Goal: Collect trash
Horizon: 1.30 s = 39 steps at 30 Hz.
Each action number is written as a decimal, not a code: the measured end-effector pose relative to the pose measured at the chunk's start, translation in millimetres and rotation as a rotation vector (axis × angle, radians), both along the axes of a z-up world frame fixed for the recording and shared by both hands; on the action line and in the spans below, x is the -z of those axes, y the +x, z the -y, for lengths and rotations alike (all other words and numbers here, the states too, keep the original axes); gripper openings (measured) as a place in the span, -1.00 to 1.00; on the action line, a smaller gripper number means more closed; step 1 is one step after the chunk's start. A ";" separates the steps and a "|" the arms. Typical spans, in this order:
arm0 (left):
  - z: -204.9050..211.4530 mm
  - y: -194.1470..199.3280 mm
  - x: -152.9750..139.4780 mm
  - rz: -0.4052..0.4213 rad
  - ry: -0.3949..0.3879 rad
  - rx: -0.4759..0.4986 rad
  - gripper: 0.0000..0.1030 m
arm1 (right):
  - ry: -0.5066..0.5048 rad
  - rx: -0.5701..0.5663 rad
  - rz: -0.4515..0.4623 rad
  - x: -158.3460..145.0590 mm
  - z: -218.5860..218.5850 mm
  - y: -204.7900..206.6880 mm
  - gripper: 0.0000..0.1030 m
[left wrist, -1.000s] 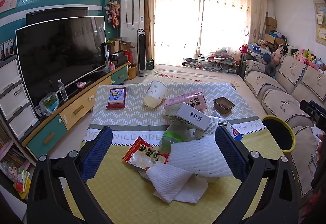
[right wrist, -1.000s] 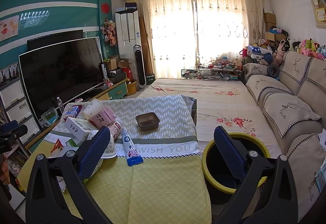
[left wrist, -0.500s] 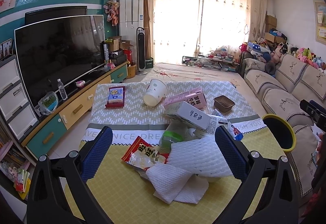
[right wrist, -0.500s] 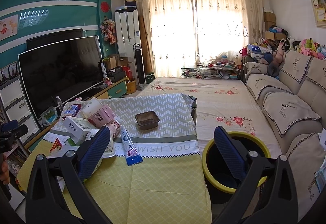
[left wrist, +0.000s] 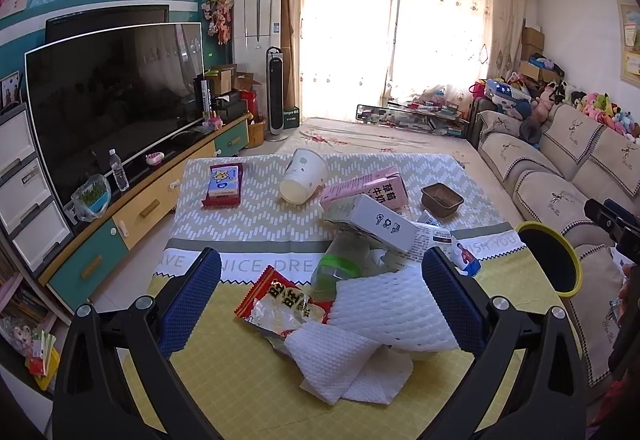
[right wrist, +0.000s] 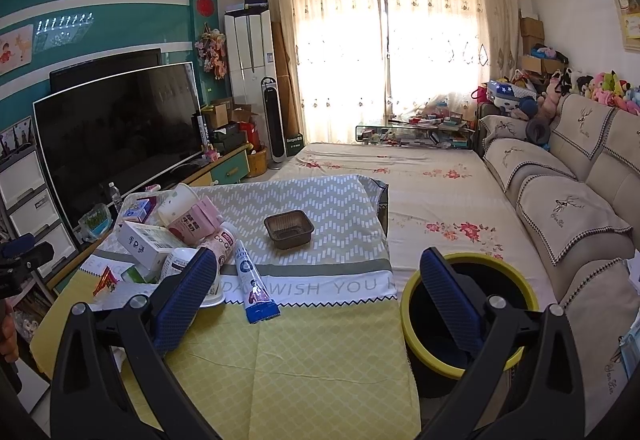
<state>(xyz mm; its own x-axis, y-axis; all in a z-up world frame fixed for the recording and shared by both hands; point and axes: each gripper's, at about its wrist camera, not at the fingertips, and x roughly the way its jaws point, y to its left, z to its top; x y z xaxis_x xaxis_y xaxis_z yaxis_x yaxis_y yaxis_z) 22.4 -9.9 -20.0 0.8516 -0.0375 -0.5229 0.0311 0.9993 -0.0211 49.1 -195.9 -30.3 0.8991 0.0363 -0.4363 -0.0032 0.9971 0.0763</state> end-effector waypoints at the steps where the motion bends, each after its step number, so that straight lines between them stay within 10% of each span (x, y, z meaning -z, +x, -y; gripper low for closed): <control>1: 0.2 0.7 0.6 -0.002 0.000 0.001 0.93 | 0.000 0.000 -0.002 0.3 -0.2 0.4 0.88; 20: -29.9 60.9 -25.4 0.035 -0.025 0.010 0.93 | -0.010 -0.064 -0.056 1.6 -13.1 39.7 0.88; 39: -76.9 245.9 31.8 -0.010 -0.063 0.007 0.93 | -0.056 -0.278 -0.378 75.6 -46.9 239.7 0.88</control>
<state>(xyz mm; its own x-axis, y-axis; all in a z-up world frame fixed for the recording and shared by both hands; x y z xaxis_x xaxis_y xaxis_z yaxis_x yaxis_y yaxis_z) 268.3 67.1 -51.8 0.8456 -0.0768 -0.5282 0.0378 0.9957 -0.0843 288.8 -149.0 -106.0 0.6367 0.2201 -0.7390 -0.2529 0.9650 0.0696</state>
